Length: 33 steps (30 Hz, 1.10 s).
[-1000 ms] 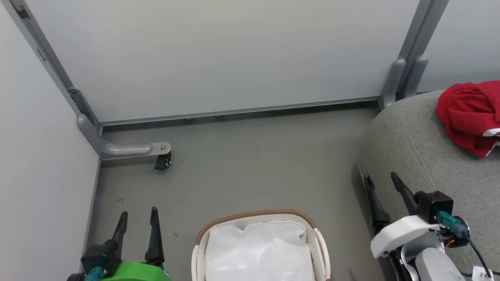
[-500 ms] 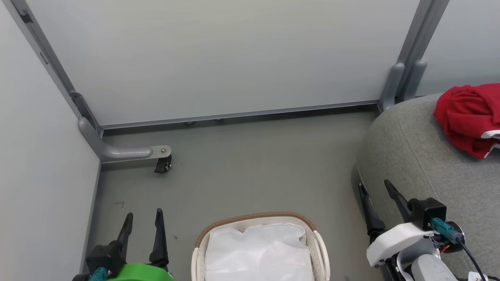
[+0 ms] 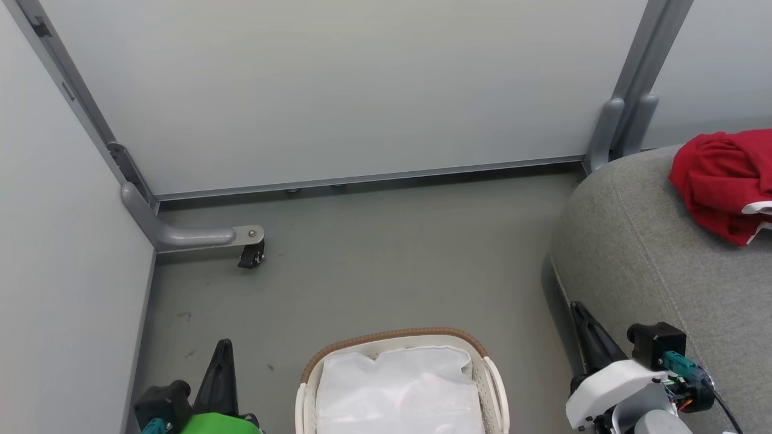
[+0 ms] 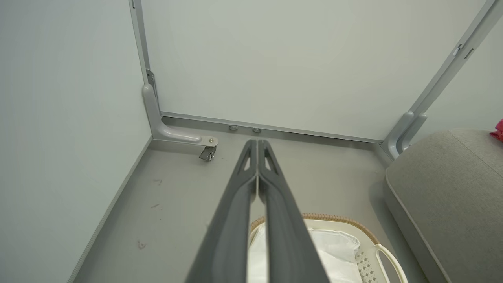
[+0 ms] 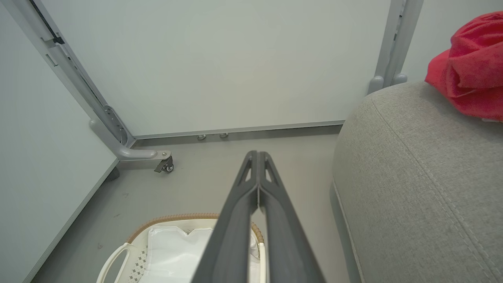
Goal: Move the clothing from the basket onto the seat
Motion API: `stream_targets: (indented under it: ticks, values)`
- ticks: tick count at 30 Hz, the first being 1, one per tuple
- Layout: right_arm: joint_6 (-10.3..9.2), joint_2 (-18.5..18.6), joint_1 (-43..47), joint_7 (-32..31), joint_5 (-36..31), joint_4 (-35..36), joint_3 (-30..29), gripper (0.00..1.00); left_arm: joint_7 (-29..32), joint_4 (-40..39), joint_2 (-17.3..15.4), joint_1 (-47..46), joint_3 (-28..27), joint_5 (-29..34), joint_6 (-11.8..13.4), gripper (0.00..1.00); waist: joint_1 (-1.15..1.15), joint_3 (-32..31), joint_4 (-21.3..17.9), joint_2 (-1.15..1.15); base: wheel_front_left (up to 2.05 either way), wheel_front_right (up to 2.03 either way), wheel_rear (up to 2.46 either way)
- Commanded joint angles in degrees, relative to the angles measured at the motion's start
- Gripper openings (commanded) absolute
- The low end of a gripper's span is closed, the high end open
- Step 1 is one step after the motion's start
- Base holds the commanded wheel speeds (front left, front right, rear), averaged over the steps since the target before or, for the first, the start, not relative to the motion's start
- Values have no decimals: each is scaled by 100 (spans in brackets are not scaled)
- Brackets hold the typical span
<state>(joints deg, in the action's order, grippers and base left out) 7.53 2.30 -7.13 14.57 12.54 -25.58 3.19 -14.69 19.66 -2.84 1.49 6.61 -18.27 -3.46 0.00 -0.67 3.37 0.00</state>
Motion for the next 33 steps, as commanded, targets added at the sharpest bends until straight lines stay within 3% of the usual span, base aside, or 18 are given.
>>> stream_targets:
  ticks: [1,33]
  values:
    - [0,15,-102,-67,253,87,-63,0,53,-75,-2,-55,-56,-242,-16,0,0,1,-5,0,0,0,0]
    - [-2,38,-11,-864,3328,550,-409,0,875,-284,-5,-365,-562,-3088,-174,0,0,24,-94,0,0,0,0]
